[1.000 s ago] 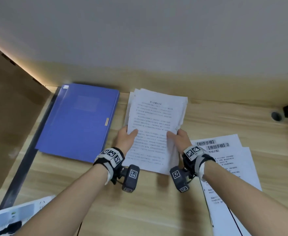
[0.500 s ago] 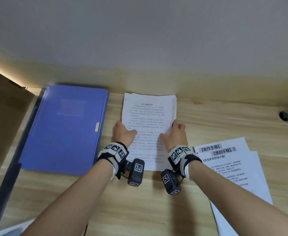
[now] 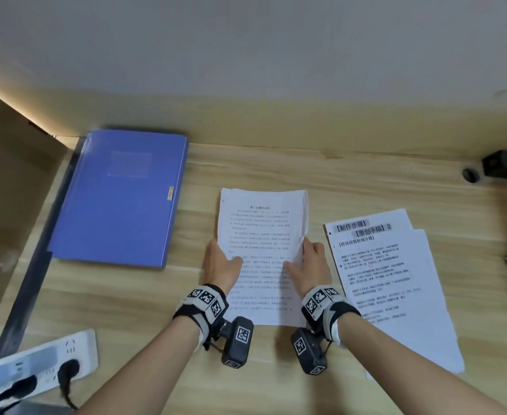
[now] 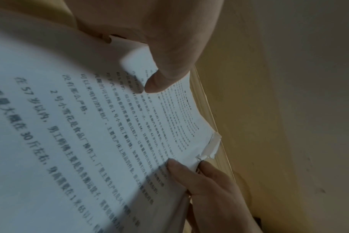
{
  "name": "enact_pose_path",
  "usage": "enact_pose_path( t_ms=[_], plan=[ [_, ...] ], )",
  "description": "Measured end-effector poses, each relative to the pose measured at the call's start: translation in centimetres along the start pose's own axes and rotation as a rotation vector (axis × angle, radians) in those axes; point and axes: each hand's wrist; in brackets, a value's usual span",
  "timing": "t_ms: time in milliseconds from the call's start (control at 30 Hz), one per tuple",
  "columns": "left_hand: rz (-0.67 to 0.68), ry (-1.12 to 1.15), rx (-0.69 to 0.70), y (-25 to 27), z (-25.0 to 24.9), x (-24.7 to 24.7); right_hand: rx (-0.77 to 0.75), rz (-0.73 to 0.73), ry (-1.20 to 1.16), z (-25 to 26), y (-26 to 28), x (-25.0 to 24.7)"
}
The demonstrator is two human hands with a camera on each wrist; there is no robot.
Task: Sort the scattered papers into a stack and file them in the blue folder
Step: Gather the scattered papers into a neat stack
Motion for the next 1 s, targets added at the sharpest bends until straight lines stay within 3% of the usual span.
enact_pose_path(
  t_ms=[367,467,533,600,800,900,1000],
  plan=[
    [0.002,-0.070,0.011,4.3,2.3,0.5,0.003,-0.012,-0.023,-3.1,3.8,0.2],
    [-0.178,-0.263,0.093,5.3,0.3,0.8,0.043,-0.040,-0.029,-4.2,3.5,-2.0],
    [-0.232,-0.215,0.231,6.4,-0.9,1.8,0.069,-0.094,-0.056,-6.1,3.0,-3.9],
    [-0.132,-0.068,0.285,7.9,-2.1,3.6,0.092,-0.139,-0.071,-8.7,2.7,-6.1],
    [0.325,-0.033,0.081,11.2,-3.2,12.7,0.230,-0.243,-0.008,-17.2,2.1,-11.7],
    [0.420,0.007,-0.074,11.9,-3.1,16.1,0.312,-0.251,0.074,-20.5,1.9,-12.9],
    [0.411,0.123,-0.164,12.1,-3.2,18.3,0.416,-0.132,-0.011,-22.3,1.6,-13.5]
  ],
)
Point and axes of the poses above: each hand's wrist, its own y-axis away from the middle knuckle, its own x-axis out of the palm, z = x × y, and after that the axes turned 9 degrees about y, right-handed
